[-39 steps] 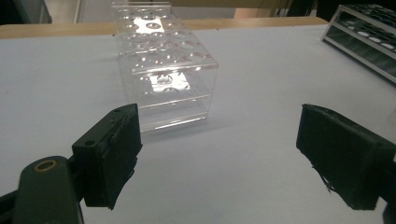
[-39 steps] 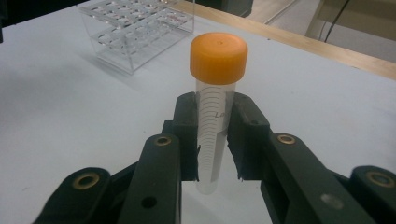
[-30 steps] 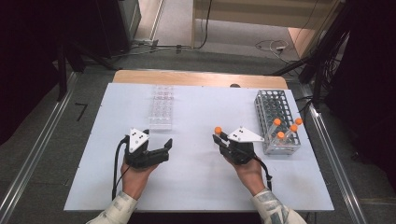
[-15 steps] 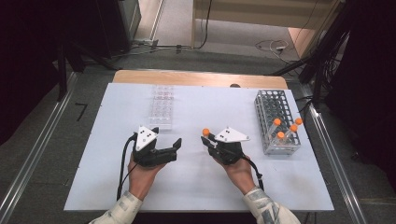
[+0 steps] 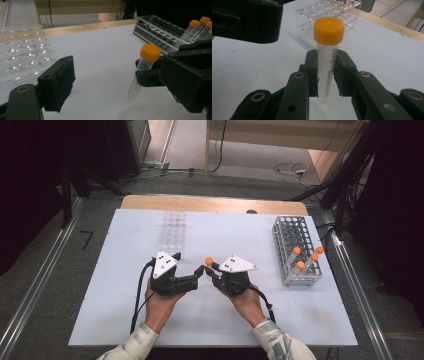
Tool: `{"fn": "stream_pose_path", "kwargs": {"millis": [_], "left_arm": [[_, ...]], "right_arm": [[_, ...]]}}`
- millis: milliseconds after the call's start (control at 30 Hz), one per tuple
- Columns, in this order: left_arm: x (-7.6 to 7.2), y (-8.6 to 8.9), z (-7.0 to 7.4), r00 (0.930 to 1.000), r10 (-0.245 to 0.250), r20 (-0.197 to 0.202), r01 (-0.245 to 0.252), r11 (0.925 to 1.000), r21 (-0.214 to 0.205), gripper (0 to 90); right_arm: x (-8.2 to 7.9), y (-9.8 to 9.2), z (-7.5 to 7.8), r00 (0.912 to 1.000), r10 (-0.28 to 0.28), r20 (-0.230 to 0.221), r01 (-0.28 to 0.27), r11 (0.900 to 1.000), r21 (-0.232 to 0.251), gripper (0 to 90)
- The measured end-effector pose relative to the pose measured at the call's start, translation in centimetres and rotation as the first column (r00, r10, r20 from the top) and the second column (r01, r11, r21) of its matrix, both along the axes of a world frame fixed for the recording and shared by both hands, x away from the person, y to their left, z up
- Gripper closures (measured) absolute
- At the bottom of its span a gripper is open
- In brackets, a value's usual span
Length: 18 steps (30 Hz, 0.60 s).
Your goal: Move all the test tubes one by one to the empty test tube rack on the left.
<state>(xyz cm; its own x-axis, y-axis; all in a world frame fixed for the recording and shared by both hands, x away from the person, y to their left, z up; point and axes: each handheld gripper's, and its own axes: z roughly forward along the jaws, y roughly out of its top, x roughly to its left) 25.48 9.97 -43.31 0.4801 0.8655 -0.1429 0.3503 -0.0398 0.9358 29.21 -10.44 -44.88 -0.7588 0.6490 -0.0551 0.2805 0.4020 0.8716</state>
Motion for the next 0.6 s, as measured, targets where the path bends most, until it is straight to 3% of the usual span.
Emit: {"fn": "stream_pose_path", "kwargs": {"millis": [133,400,600], "left_arm": [[0.2,-0.6,0.1,0.999,-0.043,0.014,0.043,0.9989,-0.019,26.8],[0.2,-1.1,-0.1,0.995,-0.098,0.02,0.098,0.9952,0.0,52.4],[0.2,-1.4,-0.3,0.9938,-0.109,0.021,0.109,0.994,0.016,59.8]], "right_arm": [[-0.3,0.5,0.1,0.9998,0.019,-0.001,-0.019,0.9998,0.007,72.0],[-0.7,1.2,0.1,0.999,0.044,-0.007,-0.044,0.999,0.006,72.0],[-0.7,1.2,0.1,0.9988,0.049,-0.005,-0.049,0.9988,0.01,72.0]]}}
